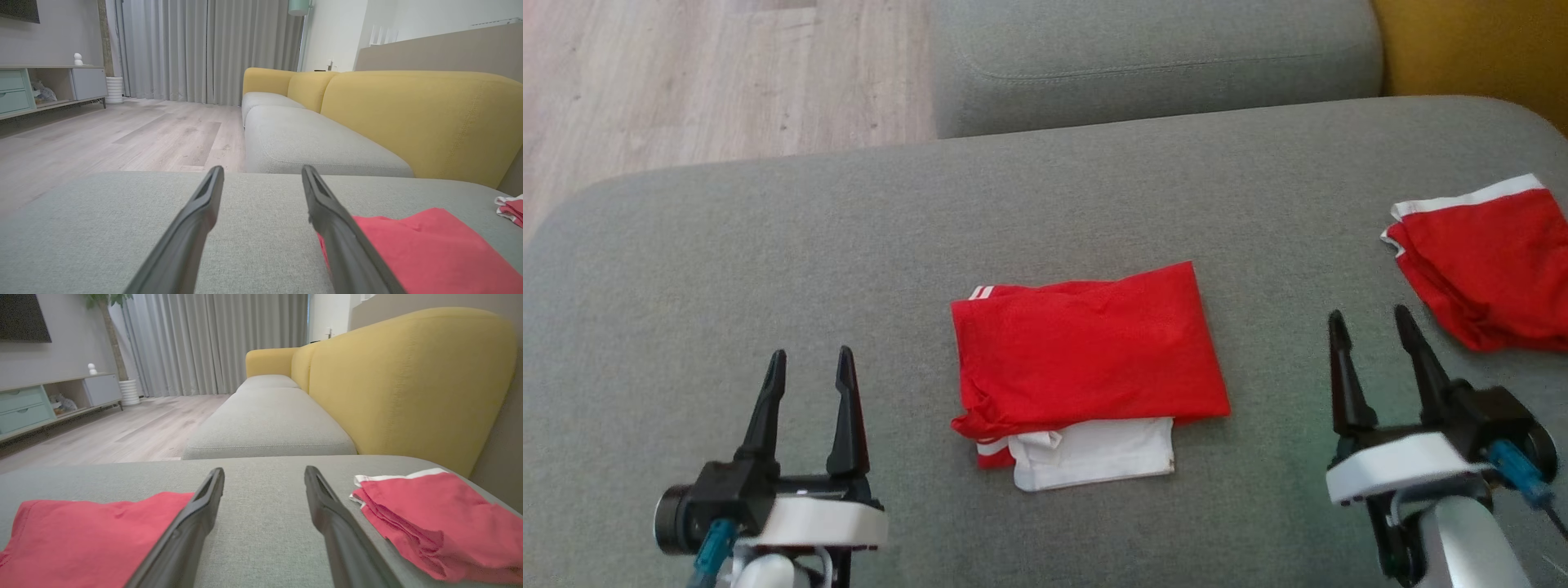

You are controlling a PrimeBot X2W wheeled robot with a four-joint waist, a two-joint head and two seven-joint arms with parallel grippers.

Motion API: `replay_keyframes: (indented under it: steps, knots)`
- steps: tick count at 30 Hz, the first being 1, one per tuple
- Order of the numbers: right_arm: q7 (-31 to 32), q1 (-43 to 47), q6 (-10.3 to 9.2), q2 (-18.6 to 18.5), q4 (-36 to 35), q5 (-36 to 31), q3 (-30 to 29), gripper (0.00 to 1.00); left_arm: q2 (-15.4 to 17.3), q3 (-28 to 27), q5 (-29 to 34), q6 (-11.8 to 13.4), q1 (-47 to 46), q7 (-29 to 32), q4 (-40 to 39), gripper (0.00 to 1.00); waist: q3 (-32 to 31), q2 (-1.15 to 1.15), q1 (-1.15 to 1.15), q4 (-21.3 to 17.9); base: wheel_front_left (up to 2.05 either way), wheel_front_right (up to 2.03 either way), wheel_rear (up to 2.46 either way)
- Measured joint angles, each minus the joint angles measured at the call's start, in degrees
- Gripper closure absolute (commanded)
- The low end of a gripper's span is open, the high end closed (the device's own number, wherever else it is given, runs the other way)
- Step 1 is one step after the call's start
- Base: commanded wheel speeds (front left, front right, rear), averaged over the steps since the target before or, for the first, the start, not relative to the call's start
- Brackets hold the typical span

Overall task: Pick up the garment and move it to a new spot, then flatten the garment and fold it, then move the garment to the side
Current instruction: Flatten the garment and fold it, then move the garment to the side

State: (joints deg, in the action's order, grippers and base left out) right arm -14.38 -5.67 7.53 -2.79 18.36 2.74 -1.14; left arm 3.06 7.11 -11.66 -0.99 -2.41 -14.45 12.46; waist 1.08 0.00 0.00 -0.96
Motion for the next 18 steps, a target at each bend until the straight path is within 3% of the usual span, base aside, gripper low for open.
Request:
replay_keyframes:
  steps: [18]
  knots:
    - [0.0,2.2,0.00,0.1,-2.8,2.3,0.4,0.00,-0.2,-1.1,-0.5,-0.1,0.4,0.0,0.2,0.00,-0.9,0.00,0.00,-0.5,0.00,0.00,0.00]
